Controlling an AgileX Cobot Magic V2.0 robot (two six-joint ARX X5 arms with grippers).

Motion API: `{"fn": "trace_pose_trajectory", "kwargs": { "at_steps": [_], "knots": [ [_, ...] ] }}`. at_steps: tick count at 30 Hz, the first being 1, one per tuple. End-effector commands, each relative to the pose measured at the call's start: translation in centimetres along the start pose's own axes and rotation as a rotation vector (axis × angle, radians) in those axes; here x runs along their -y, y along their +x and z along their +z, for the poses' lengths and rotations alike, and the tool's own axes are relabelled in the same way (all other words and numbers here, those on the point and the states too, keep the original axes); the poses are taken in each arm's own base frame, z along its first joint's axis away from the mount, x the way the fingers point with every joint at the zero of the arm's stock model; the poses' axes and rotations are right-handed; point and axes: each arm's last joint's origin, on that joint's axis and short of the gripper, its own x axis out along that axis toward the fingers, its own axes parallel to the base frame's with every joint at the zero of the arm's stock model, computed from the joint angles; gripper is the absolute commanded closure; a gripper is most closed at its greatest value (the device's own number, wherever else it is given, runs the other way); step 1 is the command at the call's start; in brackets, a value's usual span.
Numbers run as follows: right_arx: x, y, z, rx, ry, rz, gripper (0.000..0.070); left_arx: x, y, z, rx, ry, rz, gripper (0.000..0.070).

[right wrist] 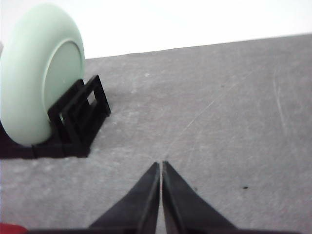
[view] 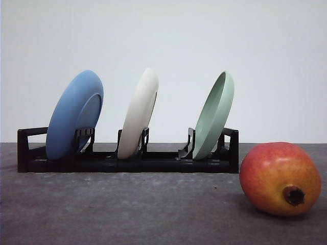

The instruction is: Place pomegranate in white plate

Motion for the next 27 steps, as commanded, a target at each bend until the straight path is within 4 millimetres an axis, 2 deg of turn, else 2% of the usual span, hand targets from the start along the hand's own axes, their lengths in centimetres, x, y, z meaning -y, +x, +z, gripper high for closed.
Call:
{"fn": "trace_pose_trajectory", "kwargs": {
  "at_steps": [1, 6, 11, 20, 27],
  "knots": [
    [0.0, 0.0, -0.2, -0.007, 0.091, -0.004, 0.07, 0.0, 0.0, -0.2, -0.014, -0.219, -0.012, 0.07],
    [-0.1, -0.1, 0.1, -0.005, 0.141, 0.027, 0.07, 0.5, -0.2, 0.4, -0.031, -0.243, -0.1, 0.07],
    [-0.6, -0.6, 1.8, 0.04, 0.165, 0.039, 0.07, 1.2, -0.9, 1.9, -0.022, -0.245, -0.199, 0.0697],
    [-2.2, -3.2, 7.3, 0.18, 0.111, 0.064, 0.07, 3.1, -3.3, 7.1, 0.03, -0.217, -0.253, 0.0697],
    [-3.2, -4.5, 11.2, 0.138, 0.021, 0.054, 0.07, 5.0, -4.8, 11.9, -0.012, -0.092, -0.307, 0.0697]
  ]
}}
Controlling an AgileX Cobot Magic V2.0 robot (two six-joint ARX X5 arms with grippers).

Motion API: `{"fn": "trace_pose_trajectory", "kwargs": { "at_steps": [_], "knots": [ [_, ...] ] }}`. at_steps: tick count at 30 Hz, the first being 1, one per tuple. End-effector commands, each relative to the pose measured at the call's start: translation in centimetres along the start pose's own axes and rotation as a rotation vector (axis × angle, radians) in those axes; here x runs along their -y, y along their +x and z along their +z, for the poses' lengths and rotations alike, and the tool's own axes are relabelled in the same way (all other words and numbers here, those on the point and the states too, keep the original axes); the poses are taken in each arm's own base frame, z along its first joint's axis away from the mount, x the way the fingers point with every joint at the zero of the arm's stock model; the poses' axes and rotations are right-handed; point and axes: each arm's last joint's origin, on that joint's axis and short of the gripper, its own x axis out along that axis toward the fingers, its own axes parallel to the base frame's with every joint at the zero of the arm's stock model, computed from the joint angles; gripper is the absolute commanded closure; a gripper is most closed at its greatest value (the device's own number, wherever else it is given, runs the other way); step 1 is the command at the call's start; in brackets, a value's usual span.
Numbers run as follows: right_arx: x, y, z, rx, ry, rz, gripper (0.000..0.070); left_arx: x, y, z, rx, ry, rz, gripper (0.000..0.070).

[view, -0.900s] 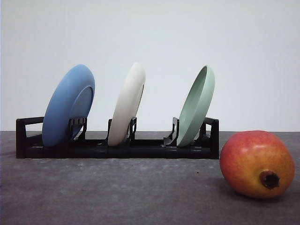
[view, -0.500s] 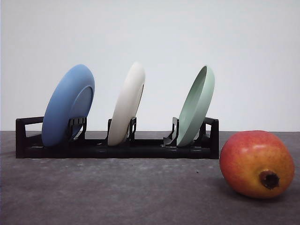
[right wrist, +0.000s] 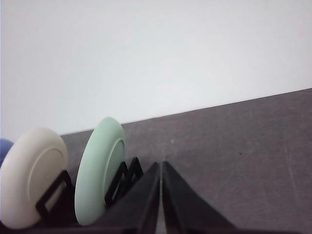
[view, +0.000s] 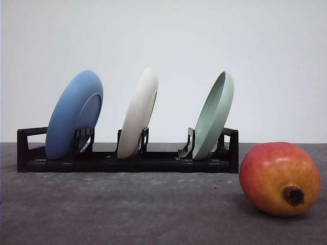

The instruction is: Place pomegranate in white plate

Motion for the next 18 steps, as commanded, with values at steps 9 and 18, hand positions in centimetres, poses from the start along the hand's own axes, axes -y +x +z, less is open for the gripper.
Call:
{"fn": "trace_pose_trajectory", "kwargs": {
  "at_steps": [9, 18],
  "knots": [
    [-1.4, 0.8, 5.0, -0.255, -0.184, -0.012, 0.07, 3.1, 0.1, 5.3, -0.191, 0.227, -0.079, 0.0697],
    [-2.0, 2.6, 8.0, -0.496, -0.2, 0.038, 0.07, 3.8, 0.8, 6.5, -0.355, 0.31, -0.114, 0.0697]
  ]
}}
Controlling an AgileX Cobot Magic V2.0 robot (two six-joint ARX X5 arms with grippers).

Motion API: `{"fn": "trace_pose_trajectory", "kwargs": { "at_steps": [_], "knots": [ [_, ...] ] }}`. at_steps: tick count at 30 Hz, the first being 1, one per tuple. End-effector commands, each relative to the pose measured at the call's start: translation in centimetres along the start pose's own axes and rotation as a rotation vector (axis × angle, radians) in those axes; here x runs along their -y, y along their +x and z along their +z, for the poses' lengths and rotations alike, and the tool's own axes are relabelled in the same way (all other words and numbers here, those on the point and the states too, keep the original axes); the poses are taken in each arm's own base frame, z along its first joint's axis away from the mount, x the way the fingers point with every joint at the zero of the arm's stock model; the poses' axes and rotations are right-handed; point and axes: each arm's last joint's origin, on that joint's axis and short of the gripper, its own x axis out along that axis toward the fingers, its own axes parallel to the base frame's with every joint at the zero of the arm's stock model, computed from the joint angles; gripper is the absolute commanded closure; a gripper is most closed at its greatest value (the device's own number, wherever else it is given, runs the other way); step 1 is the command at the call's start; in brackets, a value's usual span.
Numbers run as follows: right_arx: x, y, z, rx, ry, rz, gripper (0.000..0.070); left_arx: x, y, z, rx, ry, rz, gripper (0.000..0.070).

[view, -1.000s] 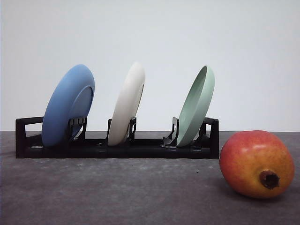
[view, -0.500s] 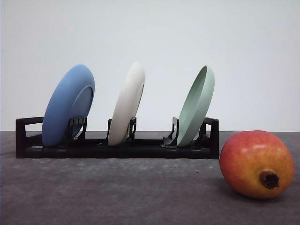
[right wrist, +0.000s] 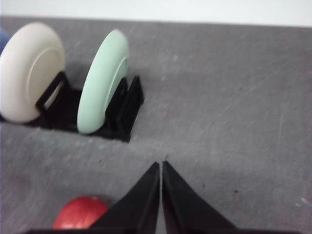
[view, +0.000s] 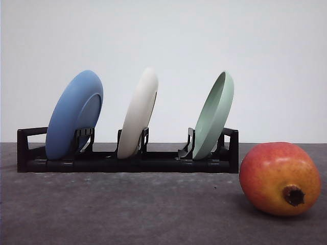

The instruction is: Place pomegranate in white plate

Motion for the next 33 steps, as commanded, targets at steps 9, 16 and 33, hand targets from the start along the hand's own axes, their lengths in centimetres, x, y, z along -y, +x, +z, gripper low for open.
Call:
{"fn": "trace_pose_trajectory", "kwargs": {
  "at_steps": [9, 16, 33],
  "knots": [
    [0.1, 0.4, 0.9, -0.026, -0.023, 0.029, 0.0651, 0.3, -0.2, 0.4, 0.008, 0.068, -0.016, 0.0429],
    [0.1, 0.4, 0.9, -0.026, -0.011, 0.029, 0.0206, 0.3, -0.2, 0.5, 0.011, 0.068, -0.017, 0.0165],
    [0.1, 0.4, 0.9, -0.029, 0.005, 0.028, 0.0206, 1.3, 2.4, 5.1, 0.055, 0.043, -0.153, 0.0185]
  ]
}}
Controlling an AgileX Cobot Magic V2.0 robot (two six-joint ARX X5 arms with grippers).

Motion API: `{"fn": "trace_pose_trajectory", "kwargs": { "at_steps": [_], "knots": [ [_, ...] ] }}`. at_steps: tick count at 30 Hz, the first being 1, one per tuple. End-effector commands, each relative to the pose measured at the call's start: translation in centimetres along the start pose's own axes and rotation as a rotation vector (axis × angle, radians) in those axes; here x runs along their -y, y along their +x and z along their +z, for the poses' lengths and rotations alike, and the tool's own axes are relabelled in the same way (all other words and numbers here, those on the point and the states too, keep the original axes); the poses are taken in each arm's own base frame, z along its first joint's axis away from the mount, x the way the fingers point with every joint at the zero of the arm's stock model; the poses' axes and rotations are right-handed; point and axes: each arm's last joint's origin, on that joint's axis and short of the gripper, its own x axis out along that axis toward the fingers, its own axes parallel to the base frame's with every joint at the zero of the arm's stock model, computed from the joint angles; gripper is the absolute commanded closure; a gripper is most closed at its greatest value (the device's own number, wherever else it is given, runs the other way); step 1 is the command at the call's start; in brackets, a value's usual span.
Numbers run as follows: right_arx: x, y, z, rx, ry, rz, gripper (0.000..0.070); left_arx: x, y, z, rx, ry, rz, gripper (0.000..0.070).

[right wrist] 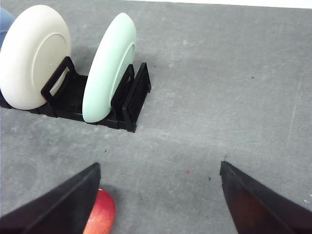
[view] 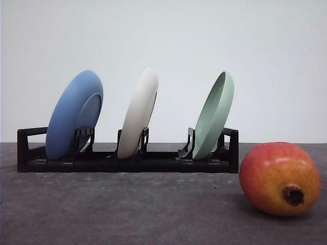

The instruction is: Place pomegranate in white plate

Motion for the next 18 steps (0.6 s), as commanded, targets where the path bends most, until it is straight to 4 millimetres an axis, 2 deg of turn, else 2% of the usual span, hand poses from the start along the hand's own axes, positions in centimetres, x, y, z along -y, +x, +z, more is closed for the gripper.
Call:
{"fn": "trace_pose_trajectory", "kwargs": {
  "at_steps": [1, 9, 14, 18],
  "knots": [
    [-0.1, -0.3, 0.5, 0.018, 0.005, 0.003, 0.0206, 0.3, 0.3, 1.3, 0.013, 0.006, -0.011, 0.0185],
    [-0.1, -0.3, 0.5, 0.019, 0.005, 0.002, 0.0206, 1.8, 5.2, 5.1, -0.061, 0.048, -0.03, 0.0195],
    [-0.1, -0.3, 0.5, 0.017, 0.003, 0.005, 0.0206, 3.2, 9.5, 6.5, -0.128, 0.078, -0.052, 0.0195],
    [-0.3, -0.3, 0.5, 0.015, -0.004, 0.014, 0.0206, 4.4, 13.2, 6.9, -0.182, 0.117, -0.045, 0.0195]
  ]
}}
